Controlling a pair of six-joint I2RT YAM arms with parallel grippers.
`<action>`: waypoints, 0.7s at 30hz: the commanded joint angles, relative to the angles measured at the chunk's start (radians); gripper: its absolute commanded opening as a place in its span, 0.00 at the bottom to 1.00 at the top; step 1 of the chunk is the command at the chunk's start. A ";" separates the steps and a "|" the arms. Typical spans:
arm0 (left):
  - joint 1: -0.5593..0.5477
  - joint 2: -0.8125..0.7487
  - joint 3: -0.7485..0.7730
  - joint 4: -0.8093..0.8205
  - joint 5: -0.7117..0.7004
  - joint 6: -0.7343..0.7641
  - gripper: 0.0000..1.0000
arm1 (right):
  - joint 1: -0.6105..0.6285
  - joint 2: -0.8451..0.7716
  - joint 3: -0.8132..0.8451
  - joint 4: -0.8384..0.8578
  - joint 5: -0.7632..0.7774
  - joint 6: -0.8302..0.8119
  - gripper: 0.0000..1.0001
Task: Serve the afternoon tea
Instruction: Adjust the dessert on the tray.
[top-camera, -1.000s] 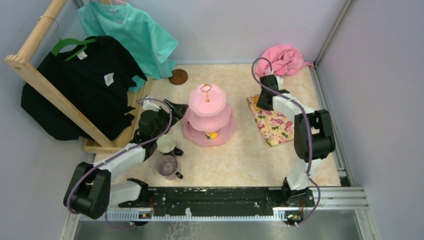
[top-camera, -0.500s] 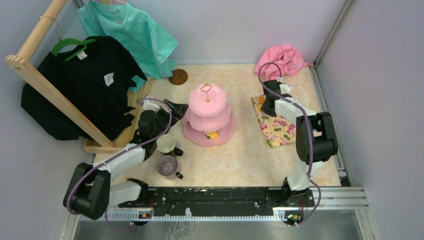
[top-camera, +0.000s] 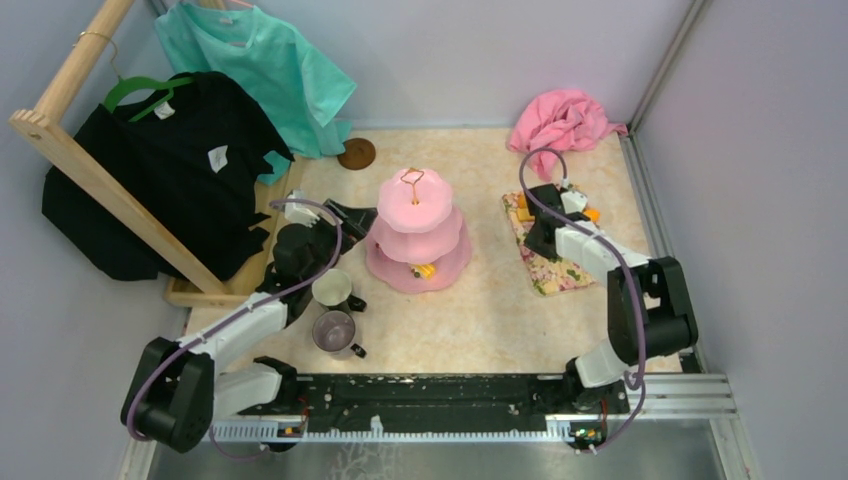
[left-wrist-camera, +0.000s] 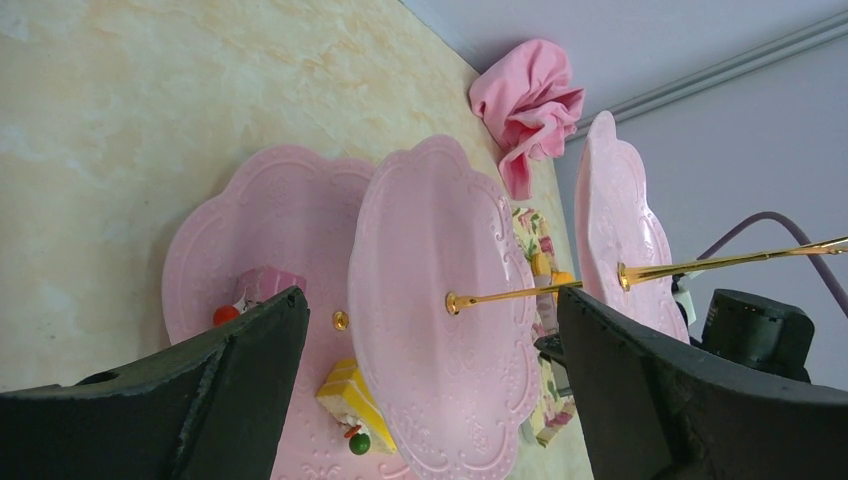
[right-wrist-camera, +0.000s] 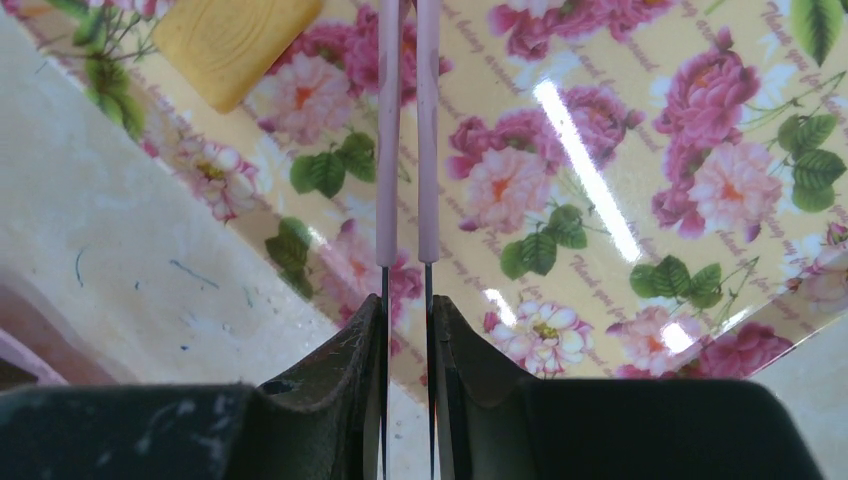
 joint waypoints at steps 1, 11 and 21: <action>-0.008 -0.020 0.000 0.000 0.003 0.001 0.98 | 0.040 -0.072 0.043 -0.002 0.037 -0.067 0.00; -0.008 0.034 0.010 0.062 0.010 -0.006 0.98 | -0.056 -0.170 0.111 -0.087 0.156 -0.111 0.00; -0.008 0.094 0.005 0.113 0.030 -0.010 0.99 | -0.194 -0.135 0.091 -0.046 0.156 -0.075 0.00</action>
